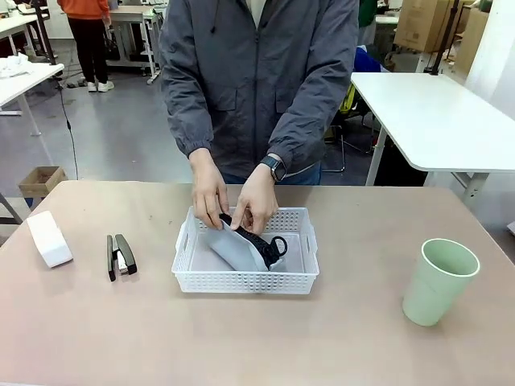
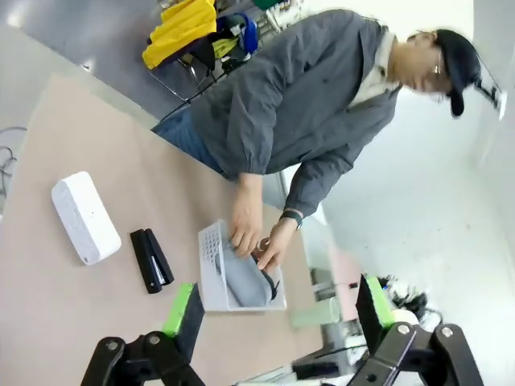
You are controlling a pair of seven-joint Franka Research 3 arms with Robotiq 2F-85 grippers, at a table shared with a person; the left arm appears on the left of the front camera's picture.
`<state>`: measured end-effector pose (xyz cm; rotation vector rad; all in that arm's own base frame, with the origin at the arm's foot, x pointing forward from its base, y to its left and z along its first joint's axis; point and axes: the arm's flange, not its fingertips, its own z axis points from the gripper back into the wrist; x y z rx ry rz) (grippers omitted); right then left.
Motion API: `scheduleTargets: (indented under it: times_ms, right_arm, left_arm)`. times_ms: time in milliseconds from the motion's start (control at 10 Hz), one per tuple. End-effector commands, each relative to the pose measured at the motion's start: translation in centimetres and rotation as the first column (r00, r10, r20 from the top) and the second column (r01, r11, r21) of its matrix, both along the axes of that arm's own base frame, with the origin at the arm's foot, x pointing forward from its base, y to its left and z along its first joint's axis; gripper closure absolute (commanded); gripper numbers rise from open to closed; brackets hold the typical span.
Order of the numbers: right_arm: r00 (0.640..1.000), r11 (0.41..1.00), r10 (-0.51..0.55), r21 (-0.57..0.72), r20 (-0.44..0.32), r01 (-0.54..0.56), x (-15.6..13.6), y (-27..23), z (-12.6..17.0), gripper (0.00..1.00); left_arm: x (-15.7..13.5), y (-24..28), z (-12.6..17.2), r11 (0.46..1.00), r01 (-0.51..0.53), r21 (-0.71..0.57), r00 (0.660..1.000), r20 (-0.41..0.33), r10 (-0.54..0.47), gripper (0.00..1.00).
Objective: Efficiently arrange items inside the basket to fit them all.
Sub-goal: Pick up the Digital clock and place it inside the Organizing basket.
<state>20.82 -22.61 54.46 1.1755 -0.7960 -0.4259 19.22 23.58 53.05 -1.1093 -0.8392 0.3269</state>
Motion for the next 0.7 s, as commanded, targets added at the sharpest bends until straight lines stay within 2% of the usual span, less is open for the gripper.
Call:
scheduleTargets:
  times_ms: [0, 100, 200, 300, 600]
  right_arm:
    - [1.000, 0.999, -0.010, 0.035, 0.004, 0.010, -1.8, 6.5, -9.0, 0.00]
    - [0.999, 0.999, -0.036, 0.030, -0.014, 0.036, -1.6, 6.2, -9.5, 0.00]
    - [0.997, 0.997, -0.072, 0.007, -0.040, 0.072, -1.3, 6.0, -10.2, 0.00]
    - [0.999, 0.999, -0.025, 0.037, -0.041, 0.026, 0.4, -2.1, -3.5, 0.00]
    - [0.999, 0.999, -0.025, 0.037, -0.041, 0.026, 0.4, -2.1, -3.5, 0.00]
  left_arm:
    - [1.8, -4.4, -5.0, 0.997, 0.012, -0.081, 1.000, -0.014, -0.013, 0.00]
    - [2.2, -4.9, -5.8, 0.995, -0.022, -0.099, 0.999, -0.035, 0.018, 0.00]
    - [2.6, -5.8, -6.5, 0.992, -0.111, -0.062, 0.989, -0.109, 0.104, 0.00]
    - [2.4, 0.5, -2.5, 0.996, -0.011, -0.092, 0.999, -0.045, 0.007, 0.00]
    - [2.4, 0.5, -2.5, 0.996, -0.011, -0.092, 0.999, -0.045, 0.007, 0.00]
